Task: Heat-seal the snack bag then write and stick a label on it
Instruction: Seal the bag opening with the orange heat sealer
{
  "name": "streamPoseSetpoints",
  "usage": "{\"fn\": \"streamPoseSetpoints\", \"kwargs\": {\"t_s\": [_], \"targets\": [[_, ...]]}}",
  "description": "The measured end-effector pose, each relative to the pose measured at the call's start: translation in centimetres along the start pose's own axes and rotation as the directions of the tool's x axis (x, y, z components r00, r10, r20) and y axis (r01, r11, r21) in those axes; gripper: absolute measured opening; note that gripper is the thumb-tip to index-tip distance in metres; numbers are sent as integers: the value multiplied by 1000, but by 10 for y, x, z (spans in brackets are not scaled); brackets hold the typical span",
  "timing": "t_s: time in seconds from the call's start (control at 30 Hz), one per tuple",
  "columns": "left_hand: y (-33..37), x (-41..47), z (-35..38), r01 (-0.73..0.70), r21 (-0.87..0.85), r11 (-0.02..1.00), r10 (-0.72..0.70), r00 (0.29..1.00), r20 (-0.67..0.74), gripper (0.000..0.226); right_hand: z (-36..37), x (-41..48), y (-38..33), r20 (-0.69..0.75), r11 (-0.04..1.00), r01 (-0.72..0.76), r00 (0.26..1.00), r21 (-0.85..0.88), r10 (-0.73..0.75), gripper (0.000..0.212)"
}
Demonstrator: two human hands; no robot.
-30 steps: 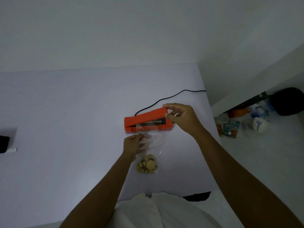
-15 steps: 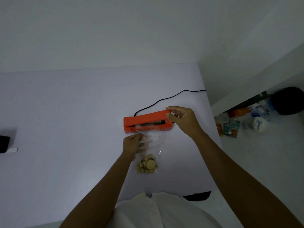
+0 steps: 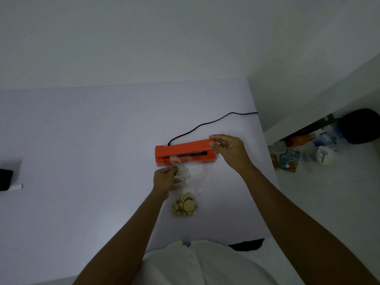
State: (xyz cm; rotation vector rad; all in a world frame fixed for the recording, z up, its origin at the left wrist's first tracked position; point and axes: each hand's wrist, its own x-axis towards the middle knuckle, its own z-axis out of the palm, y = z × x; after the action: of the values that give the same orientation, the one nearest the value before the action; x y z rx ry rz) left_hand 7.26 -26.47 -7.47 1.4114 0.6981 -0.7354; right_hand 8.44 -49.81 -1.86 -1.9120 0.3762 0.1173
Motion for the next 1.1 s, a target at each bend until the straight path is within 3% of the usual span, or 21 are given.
{"fn": "streamPoseSetpoints", "kwargs": {"t_s": [1.1], "targets": [[3,-2,-1,-18,32,999,20,998,-62,14,9,11,41,-23,998,-67,997,-12,67,29]]}}
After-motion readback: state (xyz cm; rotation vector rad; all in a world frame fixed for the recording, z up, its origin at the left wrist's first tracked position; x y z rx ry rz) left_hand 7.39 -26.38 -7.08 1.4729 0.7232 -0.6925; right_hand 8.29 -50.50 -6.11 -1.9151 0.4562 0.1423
